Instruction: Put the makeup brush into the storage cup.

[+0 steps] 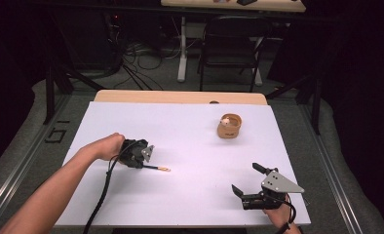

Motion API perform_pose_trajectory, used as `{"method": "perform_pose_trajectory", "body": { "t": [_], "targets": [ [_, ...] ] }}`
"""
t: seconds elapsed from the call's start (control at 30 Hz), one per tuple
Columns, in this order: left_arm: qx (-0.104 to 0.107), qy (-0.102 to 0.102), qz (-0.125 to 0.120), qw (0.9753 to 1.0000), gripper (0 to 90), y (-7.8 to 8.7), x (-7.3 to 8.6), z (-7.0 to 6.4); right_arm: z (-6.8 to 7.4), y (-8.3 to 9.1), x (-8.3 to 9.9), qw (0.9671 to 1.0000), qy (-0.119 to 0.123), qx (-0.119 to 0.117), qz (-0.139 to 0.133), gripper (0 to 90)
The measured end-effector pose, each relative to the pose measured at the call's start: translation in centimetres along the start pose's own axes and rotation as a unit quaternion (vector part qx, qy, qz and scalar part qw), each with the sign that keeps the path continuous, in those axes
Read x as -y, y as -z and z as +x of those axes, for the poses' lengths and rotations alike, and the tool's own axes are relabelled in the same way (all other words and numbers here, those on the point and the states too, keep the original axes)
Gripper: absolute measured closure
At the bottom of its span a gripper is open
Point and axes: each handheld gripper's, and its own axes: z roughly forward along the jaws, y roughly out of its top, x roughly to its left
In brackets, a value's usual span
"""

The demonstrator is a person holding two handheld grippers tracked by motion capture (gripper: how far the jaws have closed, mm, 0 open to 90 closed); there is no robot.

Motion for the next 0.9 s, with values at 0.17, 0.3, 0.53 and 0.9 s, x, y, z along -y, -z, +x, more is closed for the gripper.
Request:
{"method": "perform_pose_trajectory", "body": {
  "t": [0.17, 0.3, 0.53, 0.9],
  "targets": [
    [-0.003, 0.002, -0.010, 0.9999, 83.9, 0.26, -0.02, -0.09, -0.03, 0.01, 0.01, 1.0000, 0.000, 0.000, 0.000, 0.0],
    [-0.008, 0.011, -0.023, 0.9997, 84.1, 0.47, 0.21, -0.22, -0.01, -0.02, 0.02, 1.0000, 0.000, -0.001, 0.001, 0.0],
    [-0.007, 0.022, -0.021, 0.9995, 84.1, 0.52, 0.40, -0.20, 0.03, -0.05, 0.02, 1.0000, 0.000, -0.001, 0.004, 0.0],
    [-0.003, 0.035, -0.050, 0.9981, 84.2, 0.73, 0.37, -0.22, 0.02, -0.06, 0.04, 1.0000, 0.001, -0.001, 0.005, 0.0]
  ]
}}
